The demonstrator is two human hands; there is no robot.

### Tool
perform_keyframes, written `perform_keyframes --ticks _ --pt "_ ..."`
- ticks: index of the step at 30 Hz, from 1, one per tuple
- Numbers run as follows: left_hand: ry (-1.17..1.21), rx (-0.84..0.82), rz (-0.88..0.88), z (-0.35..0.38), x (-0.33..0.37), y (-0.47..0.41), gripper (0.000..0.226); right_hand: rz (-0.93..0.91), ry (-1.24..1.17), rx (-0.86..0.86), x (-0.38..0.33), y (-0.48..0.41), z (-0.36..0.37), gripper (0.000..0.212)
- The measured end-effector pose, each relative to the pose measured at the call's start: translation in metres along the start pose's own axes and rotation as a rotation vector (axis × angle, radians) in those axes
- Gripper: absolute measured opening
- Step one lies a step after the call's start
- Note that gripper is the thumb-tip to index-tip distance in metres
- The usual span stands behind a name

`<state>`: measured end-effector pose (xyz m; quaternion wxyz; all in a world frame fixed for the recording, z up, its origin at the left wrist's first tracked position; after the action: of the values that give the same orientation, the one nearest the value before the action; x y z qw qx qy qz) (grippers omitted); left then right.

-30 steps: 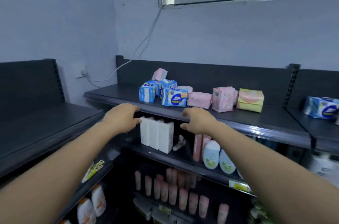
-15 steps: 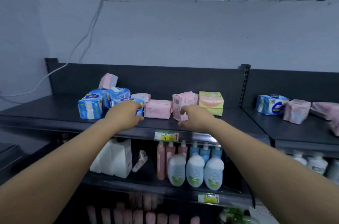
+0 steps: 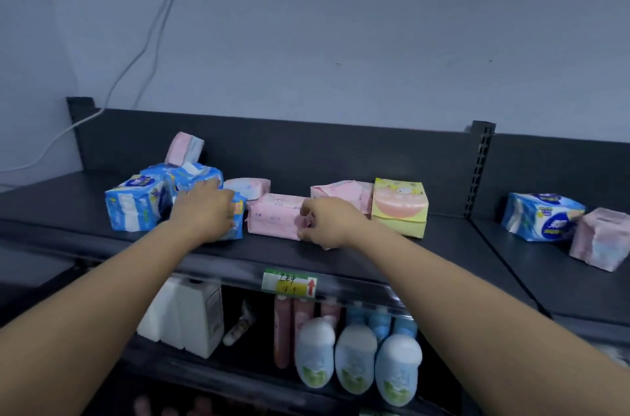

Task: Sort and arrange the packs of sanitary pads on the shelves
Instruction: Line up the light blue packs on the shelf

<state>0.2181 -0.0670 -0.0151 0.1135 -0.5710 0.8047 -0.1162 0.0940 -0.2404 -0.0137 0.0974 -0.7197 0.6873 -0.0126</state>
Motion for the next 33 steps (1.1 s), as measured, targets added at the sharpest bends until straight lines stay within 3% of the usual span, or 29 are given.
perform_keyframes --ticks 3,5,8,10,14,17,21,24,25,28,29,31,33 --pt "0.019 -0.128 -0.096 0.021 -0.024 -0.016 0.077 -0.066 0.007 -0.004 -0.009 -0.028 0.005 0.044" --pt "0.016 -0.162 -0.078 0.03 -0.034 -0.024 0.085 -0.096 0.02 -0.006 -0.014 -0.048 0.011 0.043" --pt "-0.012 -0.056 0.03 0.028 -0.042 -0.04 0.062 -0.122 -0.016 0.002 -0.024 -0.08 0.023 0.047" --pt "0.094 -0.046 0.105 0.026 -0.049 -0.053 0.052 -0.138 -0.055 0.02 -0.031 -0.103 0.031 0.055" --pt "0.374 -0.127 0.126 0.024 -0.075 -0.072 0.038 -0.201 -0.179 0.081 -0.056 -0.147 0.034 0.074" --pt "0.548 -0.265 0.083 0.023 -0.113 -0.09 0.034 -0.221 -0.275 0.164 -0.075 -0.186 0.037 0.063" --pt "0.601 -0.306 -0.02 0.033 -0.163 -0.111 0.051 -0.178 -0.295 0.261 -0.103 -0.226 0.043 0.044" --pt "0.83 -0.562 -0.013 0.053 -0.181 -0.114 0.095 -0.136 -0.292 0.229 -0.12 -0.25 0.04 0.039" --pt "0.864 -0.605 0.008 0.058 -0.186 -0.115 0.099 -0.124 -0.323 0.209 -0.122 -0.261 0.043 0.039" --pt "0.858 -0.585 0.04 0.064 -0.2 -0.119 0.052 -0.045 -0.487 0.164 -0.118 -0.286 0.05 0.039" --pt "0.845 -0.542 0.061 0.066 -0.206 -0.122 0.046 -0.031 -0.481 0.165 -0.115 -0.294 0.053 0.036" --pt "0.831 -0.491 0.09 0.071 -0.217 -0.126 0.048 -0.04 -0.337 0.123 -0.114 -0.306 0.054 0.034" --pt "0.858 -0.477 0.109 0.073 -0.224 -0.127 0.029 -0.083 -0.137 0.066 -0.12 -0.316 0.05 0.036"
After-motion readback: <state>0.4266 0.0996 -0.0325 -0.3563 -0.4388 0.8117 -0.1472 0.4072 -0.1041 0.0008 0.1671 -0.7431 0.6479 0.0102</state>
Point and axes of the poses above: each hand's wrist, its own y-axis away from the middle knuckle, its own z-axis out of the palm, x = y × z, the point moved 4 cm from there along -y, towards the middle knuckle, and after that the axes turned 13 degrees about -z, right-handed, at the moved point
